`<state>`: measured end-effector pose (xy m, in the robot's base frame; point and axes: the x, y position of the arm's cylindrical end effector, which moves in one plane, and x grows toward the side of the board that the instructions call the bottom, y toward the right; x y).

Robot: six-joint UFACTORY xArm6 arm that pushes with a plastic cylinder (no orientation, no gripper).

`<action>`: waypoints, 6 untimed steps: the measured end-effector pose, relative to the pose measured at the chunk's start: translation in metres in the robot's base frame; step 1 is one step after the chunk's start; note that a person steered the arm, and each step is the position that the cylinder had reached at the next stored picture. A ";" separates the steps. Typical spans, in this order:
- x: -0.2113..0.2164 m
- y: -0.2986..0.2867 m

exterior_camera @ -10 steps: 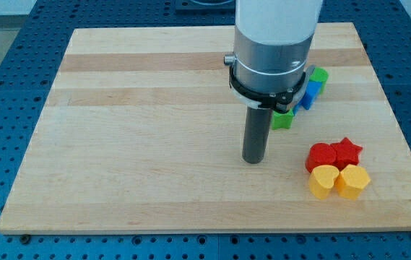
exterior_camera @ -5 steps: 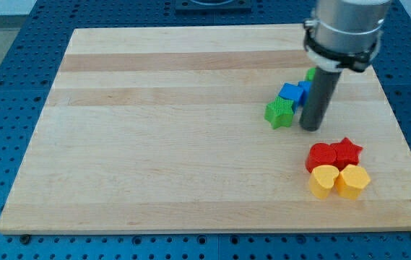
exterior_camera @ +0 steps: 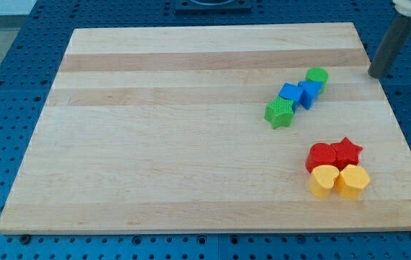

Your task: Move the green circle to the center

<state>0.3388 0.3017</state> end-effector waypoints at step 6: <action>0.035 -0.134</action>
<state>0.3737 0.1678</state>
